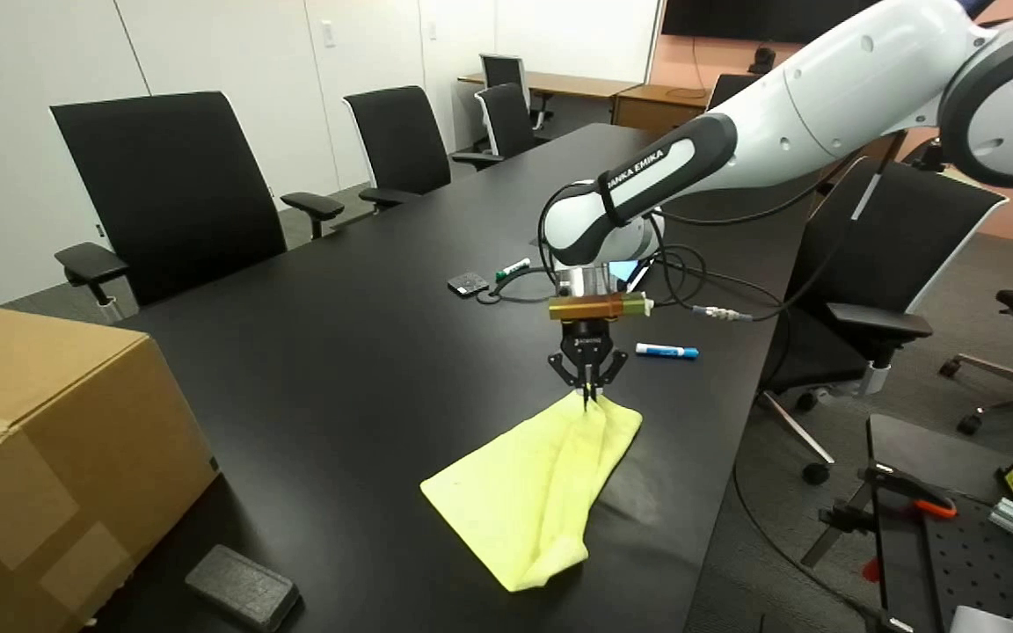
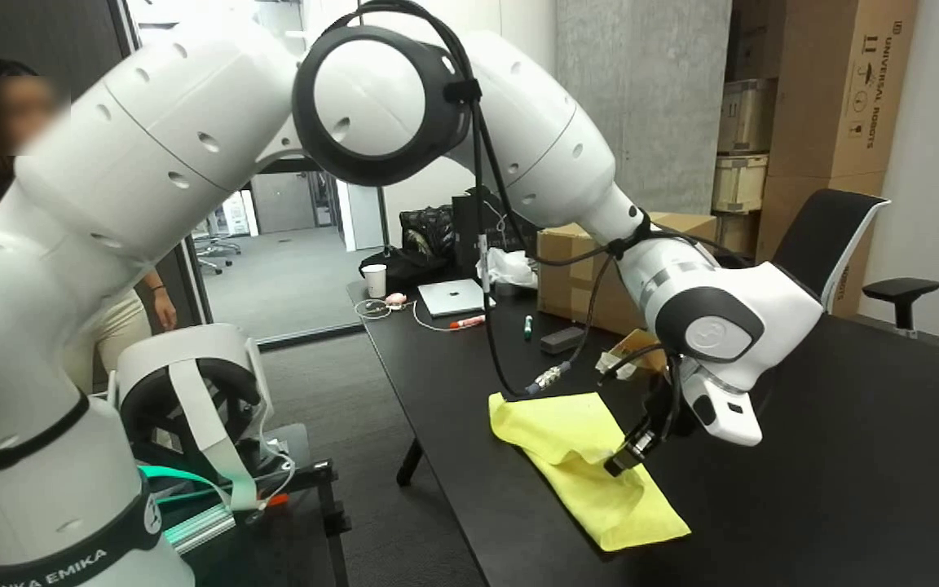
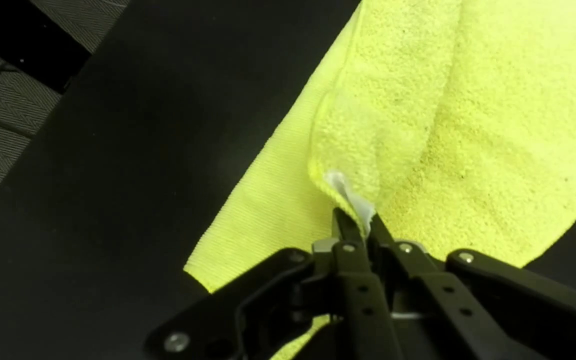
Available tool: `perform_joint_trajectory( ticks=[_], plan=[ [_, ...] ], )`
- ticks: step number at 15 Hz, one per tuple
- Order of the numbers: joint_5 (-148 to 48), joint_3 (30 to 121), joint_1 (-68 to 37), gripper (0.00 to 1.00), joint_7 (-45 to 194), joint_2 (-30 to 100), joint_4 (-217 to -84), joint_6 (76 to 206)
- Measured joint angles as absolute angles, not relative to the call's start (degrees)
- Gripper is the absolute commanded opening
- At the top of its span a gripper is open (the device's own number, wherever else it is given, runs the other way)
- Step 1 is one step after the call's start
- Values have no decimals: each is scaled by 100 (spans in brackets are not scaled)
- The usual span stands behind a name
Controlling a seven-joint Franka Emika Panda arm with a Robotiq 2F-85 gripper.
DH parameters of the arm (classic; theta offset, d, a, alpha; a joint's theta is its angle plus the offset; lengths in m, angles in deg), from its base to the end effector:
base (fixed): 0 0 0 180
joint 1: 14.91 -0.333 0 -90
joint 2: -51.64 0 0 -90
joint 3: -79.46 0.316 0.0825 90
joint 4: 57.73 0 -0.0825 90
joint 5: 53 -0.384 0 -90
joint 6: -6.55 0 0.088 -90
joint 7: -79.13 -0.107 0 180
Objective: Fold the towel in half
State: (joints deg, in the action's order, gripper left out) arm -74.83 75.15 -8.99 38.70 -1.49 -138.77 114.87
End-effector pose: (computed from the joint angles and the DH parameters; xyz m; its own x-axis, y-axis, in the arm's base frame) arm 0.6665 -0.0850 0.1170 0.3935 -0.7877 -0.4740 -0.8547 -0.5034 0.1269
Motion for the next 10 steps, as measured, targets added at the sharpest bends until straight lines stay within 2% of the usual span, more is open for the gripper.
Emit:
perform_joint_trajectory(
  ticks=[1,2,10],
  plan=[
    [-7483,7470,-895,33,3788,-149,-13879,11628],
    [-7475,7438,-907,34,3692,-150,-13882,11767],
    [-6943,7349,-1581,92,2749,-96,-13963,12672]
  ],
)
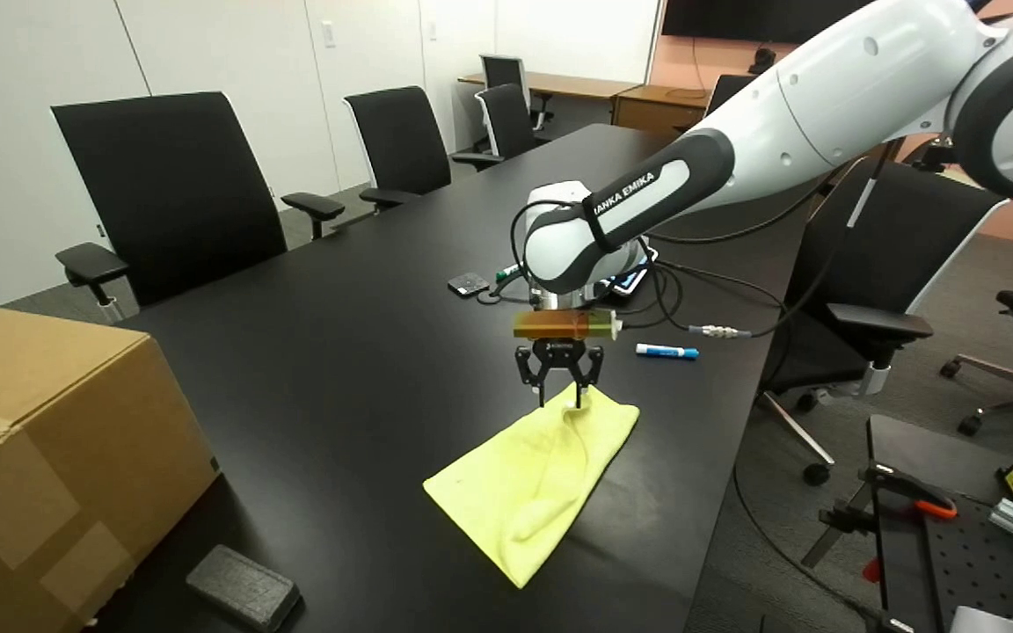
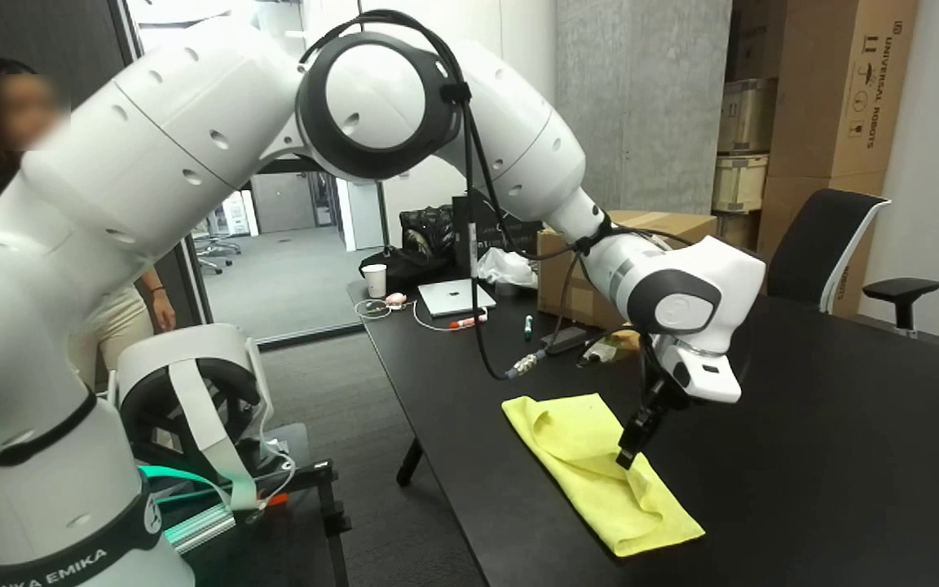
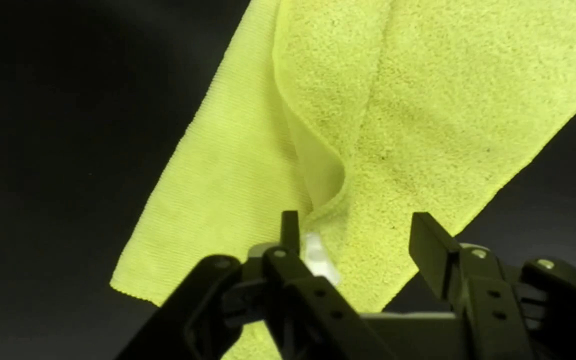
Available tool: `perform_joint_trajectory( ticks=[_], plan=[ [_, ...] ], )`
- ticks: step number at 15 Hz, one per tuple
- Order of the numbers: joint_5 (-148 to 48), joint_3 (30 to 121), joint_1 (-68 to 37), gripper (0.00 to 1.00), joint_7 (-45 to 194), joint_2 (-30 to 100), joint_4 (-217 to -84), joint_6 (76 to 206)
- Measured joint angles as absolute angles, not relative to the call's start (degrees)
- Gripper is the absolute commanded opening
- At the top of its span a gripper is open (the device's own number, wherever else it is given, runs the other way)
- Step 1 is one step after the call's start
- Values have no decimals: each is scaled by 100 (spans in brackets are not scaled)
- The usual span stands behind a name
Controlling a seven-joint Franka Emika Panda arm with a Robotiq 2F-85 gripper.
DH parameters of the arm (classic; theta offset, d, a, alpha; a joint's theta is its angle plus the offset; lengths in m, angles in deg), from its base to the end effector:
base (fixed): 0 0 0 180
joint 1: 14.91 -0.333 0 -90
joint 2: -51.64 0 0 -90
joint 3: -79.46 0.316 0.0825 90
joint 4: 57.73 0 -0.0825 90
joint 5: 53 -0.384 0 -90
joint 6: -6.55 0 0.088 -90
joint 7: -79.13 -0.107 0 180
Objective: Fold the towel in half
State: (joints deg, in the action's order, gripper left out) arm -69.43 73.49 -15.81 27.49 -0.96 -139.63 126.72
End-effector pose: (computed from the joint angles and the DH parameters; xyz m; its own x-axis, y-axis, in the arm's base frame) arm 0.6926 -0.0365 0.1264 0.3960 -0.8838 -0.2492 -0.8934 -0.4336 0.1178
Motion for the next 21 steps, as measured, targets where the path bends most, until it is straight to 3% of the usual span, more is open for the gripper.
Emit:
perform_joint_trajectory(
  ticks=[2,12,21],
  plan=[
    [-6756,7312,-1778,100,2561,41,-14076,12819],
    [-5821,7740,-2448,100,3661,1371,-15406,12963],
    [-5331,8012,-2537,100,5746,1525,-16059,13180]
  ],
)
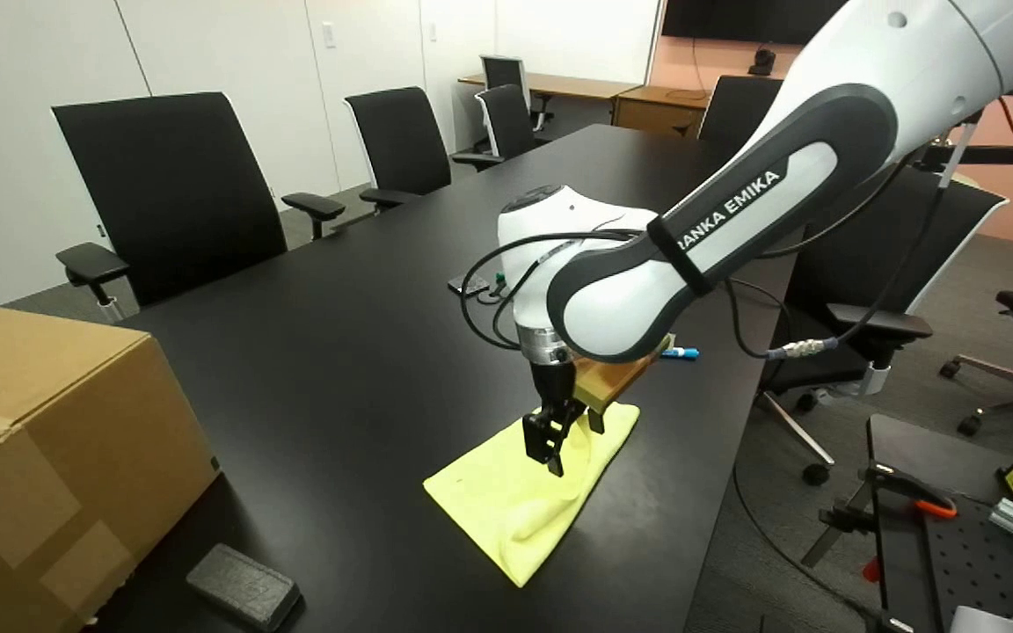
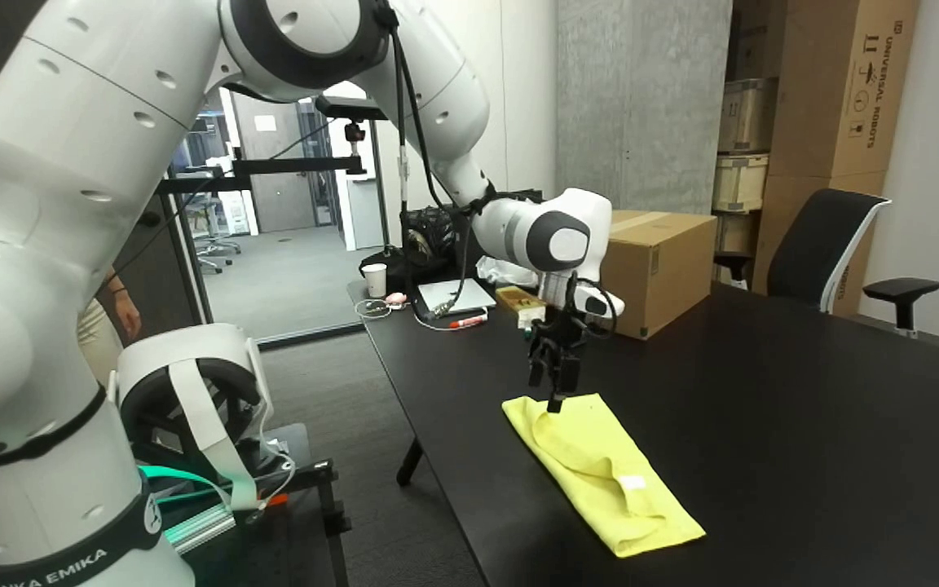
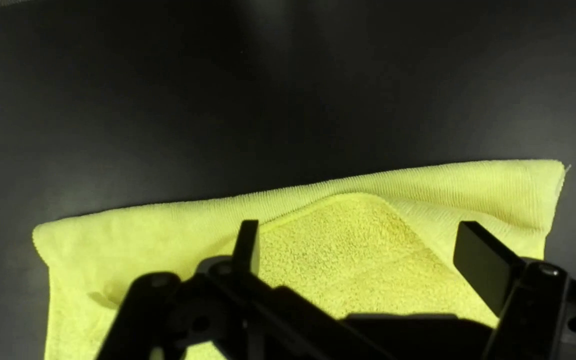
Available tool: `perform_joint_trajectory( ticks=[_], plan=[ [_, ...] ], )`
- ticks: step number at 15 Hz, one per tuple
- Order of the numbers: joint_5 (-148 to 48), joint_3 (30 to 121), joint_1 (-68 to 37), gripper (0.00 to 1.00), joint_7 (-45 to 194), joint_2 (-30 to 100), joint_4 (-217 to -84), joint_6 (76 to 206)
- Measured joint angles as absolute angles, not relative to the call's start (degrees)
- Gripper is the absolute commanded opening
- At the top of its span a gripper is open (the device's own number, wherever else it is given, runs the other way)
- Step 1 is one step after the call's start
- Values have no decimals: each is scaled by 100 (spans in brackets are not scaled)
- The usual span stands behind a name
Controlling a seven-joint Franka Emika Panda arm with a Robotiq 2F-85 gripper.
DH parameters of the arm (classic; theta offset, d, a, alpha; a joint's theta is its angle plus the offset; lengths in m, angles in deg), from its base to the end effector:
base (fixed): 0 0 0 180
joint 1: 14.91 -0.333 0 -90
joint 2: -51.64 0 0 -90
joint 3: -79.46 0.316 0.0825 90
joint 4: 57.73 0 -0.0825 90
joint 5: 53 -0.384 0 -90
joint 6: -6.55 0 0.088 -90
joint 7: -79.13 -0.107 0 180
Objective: Fold the towel in half
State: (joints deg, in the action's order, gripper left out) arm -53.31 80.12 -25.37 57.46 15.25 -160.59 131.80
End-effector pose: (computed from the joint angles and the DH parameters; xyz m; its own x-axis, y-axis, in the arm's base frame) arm 0.6148 0.1207 0.1763 0.9544 -0.1922 -0.2286 -0.1784 -0.9807 0.0797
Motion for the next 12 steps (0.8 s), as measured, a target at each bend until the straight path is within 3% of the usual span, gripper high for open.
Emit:
perform_joint_trajectory(
  ticks=[12],
  plan=[
    [-4735,8563,-2519,100,8155,1206,-16093,14461]
  ],
)
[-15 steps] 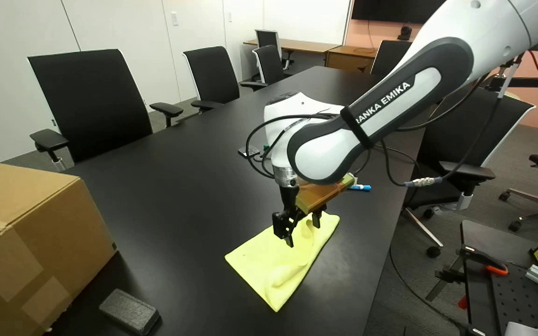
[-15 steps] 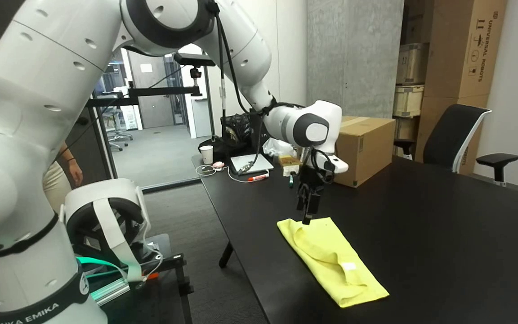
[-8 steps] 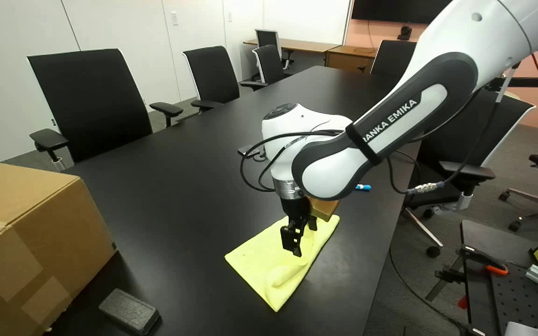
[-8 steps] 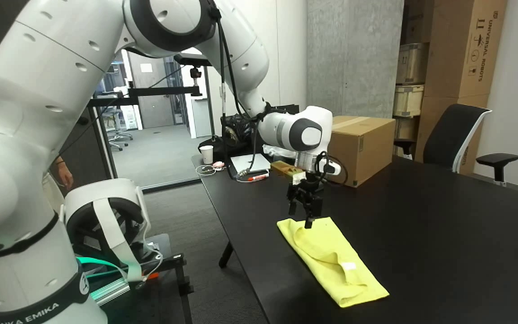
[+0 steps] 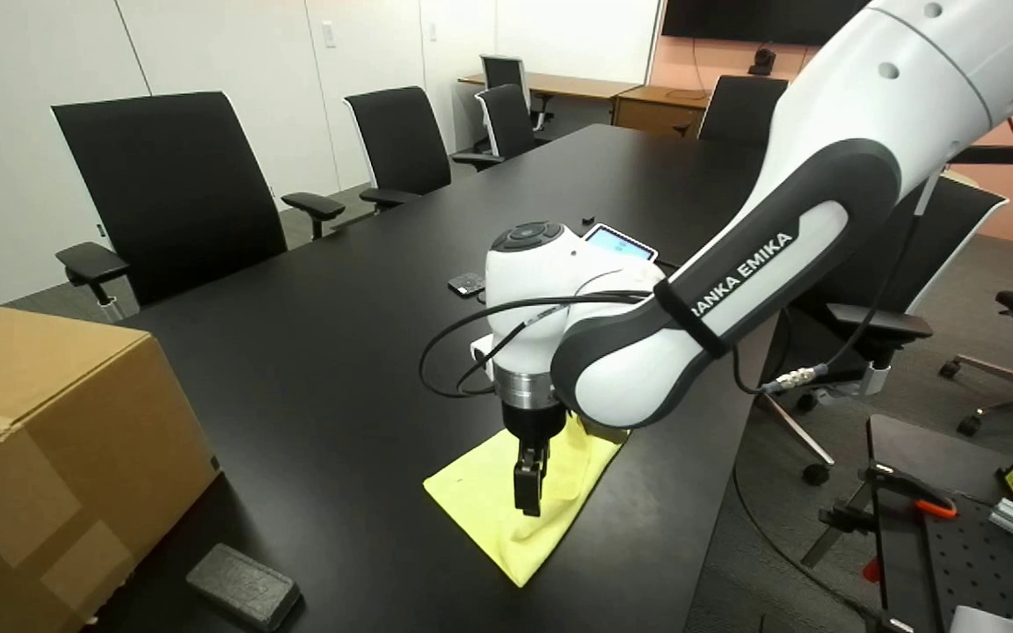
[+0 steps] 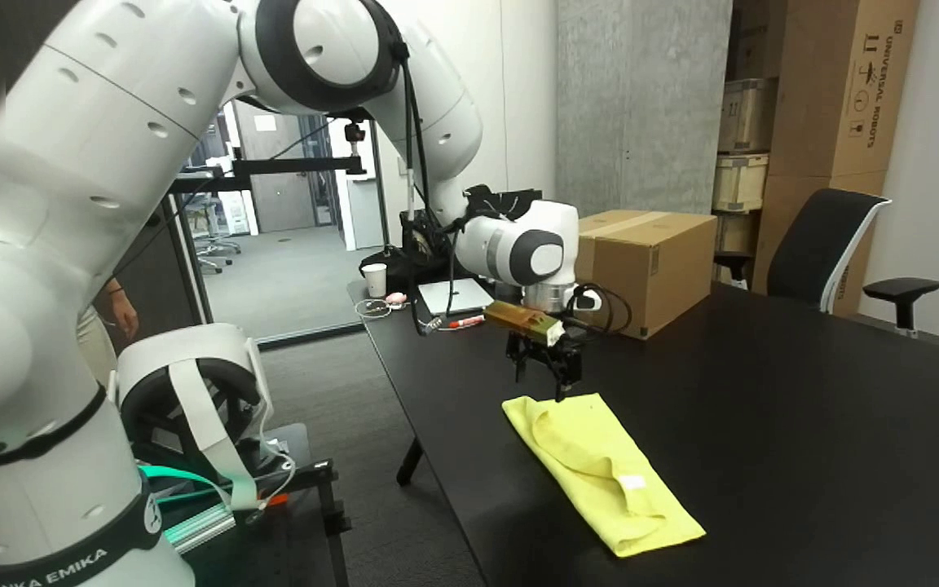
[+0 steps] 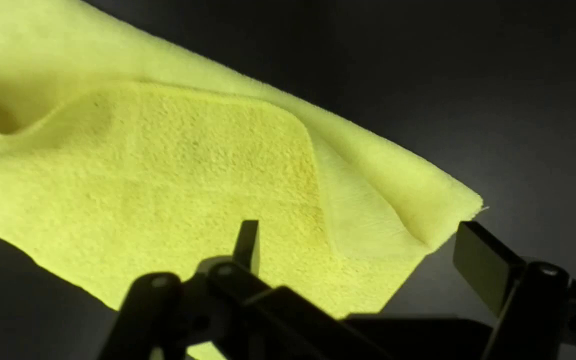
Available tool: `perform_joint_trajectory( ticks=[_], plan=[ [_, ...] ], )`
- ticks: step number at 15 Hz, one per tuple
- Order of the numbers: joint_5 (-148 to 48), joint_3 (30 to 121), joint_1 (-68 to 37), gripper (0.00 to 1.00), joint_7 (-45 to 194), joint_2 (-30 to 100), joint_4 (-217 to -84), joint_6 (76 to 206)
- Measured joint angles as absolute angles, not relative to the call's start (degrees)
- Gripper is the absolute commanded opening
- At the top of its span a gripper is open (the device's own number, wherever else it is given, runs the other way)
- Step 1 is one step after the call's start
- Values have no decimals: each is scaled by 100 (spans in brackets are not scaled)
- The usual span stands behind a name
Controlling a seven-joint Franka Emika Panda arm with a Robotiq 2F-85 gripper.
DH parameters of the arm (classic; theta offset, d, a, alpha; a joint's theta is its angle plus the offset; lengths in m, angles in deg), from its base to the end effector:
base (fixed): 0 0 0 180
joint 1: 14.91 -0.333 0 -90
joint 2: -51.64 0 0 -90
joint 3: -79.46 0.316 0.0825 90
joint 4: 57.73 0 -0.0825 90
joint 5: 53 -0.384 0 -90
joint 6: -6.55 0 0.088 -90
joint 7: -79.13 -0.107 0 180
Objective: Fold the towel in half
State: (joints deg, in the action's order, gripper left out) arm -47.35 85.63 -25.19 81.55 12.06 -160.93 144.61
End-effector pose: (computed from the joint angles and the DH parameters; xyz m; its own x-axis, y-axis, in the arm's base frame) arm 0.6173 0.1778 0.1564 0.9245 0.3734 -0.0760 0.3737 -0.9275 -0.0117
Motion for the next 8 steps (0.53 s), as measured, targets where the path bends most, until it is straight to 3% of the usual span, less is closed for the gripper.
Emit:
perform_joint_trajectory(
  ticks=[8],
  plan=[
    [-5023,9326,-1917,100,9871,854,-16098,15017]
  ],
)
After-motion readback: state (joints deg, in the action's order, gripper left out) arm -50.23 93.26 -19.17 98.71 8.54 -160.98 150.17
